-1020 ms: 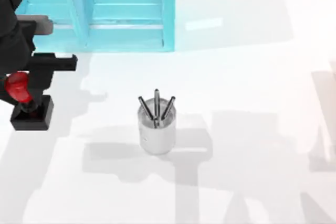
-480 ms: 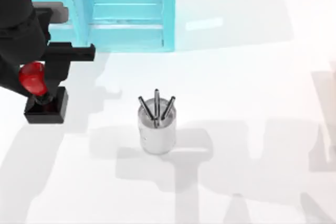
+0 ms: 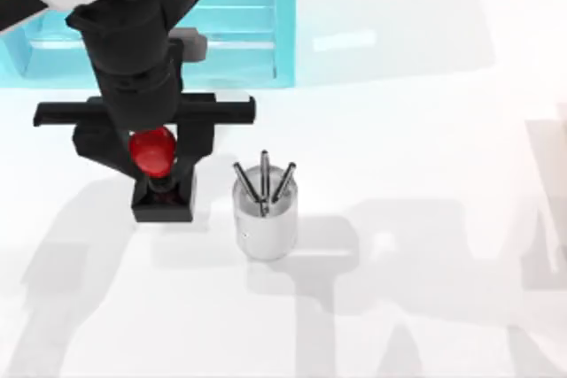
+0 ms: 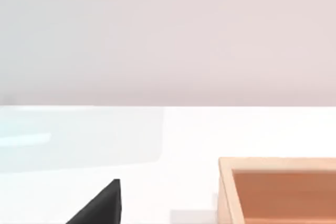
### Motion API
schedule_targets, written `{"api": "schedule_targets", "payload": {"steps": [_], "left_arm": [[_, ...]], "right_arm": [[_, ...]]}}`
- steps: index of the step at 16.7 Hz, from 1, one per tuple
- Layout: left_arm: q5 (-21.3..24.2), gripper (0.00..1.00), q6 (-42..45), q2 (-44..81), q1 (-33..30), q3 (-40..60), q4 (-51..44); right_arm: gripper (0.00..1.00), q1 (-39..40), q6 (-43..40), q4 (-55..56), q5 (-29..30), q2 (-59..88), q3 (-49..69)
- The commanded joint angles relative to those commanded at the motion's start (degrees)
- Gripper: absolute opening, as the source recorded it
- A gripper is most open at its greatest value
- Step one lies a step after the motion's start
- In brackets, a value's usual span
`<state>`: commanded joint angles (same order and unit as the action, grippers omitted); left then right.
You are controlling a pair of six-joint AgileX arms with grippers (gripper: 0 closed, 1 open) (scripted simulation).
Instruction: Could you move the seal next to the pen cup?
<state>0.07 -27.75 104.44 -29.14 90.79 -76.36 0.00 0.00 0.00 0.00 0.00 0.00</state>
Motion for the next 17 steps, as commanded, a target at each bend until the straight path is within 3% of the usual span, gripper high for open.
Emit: {"api": "schedule_targets", "payload": {"steps": [15, 17], "left_arm": [[0.0, 0.0, -0.64, 0.45, -0.63, -3.24, 3.72], [0.0, 0.15, -0.64, 0.45, -0.63, -3.24, 3.72]], "right_arm": [[1.0, 0.0, 0.0, 0.0, 0.0, 0.0, 0.0], [1.0, 0.0, 0.0, 0.0, 0.0, 0.0, 0.0]]}}
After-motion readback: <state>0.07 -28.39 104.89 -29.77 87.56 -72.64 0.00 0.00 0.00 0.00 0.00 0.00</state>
